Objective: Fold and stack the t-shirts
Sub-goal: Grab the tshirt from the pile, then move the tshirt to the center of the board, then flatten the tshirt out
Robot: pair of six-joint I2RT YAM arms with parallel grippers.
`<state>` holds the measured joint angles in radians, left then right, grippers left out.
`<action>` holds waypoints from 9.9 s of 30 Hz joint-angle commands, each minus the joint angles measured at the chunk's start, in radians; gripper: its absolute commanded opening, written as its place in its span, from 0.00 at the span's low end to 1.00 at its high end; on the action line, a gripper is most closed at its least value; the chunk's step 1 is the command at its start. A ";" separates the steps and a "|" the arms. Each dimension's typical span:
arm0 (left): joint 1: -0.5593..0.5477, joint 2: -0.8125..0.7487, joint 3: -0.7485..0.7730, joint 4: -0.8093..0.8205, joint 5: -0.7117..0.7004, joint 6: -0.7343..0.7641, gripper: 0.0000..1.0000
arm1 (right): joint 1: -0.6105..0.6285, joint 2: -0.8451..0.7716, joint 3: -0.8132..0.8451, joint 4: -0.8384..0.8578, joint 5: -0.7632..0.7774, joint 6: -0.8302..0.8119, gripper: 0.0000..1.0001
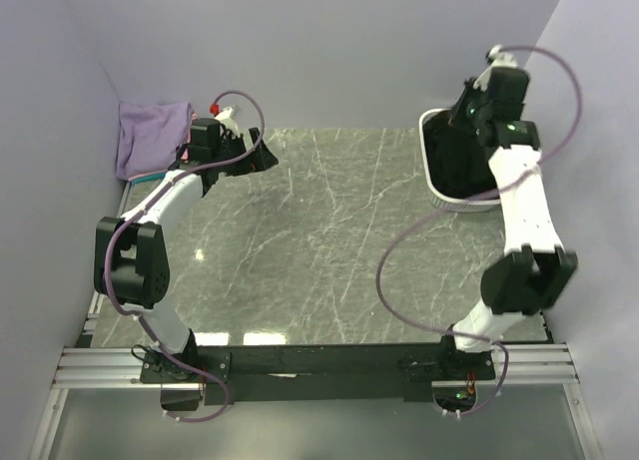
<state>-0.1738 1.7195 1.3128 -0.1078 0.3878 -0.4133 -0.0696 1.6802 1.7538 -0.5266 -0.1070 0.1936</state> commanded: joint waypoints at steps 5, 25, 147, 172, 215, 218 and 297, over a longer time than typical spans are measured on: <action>0.000 -0.075 0.026 0.045 0.022 -0.018 1.00 | 0.065 -0.286 0.128 0.100 -0.366 -0.007 0.00; 0.000 -0.291 -0.122 0.059 -0.132 -0.050 0.99 | 0.323 -0.445 -0.219 0.241 -0.513 0.080 0.00; 0.066 -0.225 -0.325 0.137 -0.119 -0.206 0.99 | 0.553 0.055 -0.036 0.039 0.706 -0.168 0.90; -0.053 0.014 -0.179 0.111 -0.004 -0.151 1.00 | 0.455 0.493 0.228 -0.170 0.314 0.038 0.87; -0.176 0.068 -0.066 -0.046 -0.144 -0.073 1.00 | 0.409 0.085 0.085 -0.018 0.306 0.021 0.00; -0.184 0.051 -0.069 -0.027 -0.109 -0.073 1.00 | 0.406 0.070 0.070 0.013 0.377 0.015 0.00; -0.799 0.258 -0.254 0.797 -0.484 0.005 0.32 | 0.482 -0.028 0.464 -0.092 0.348 -0.180 0.00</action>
<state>-0.9653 1.9614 0.9974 0.6468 -0.1318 -0.3927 0.4080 1.6779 2.2024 -0.6662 0.2180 0.0330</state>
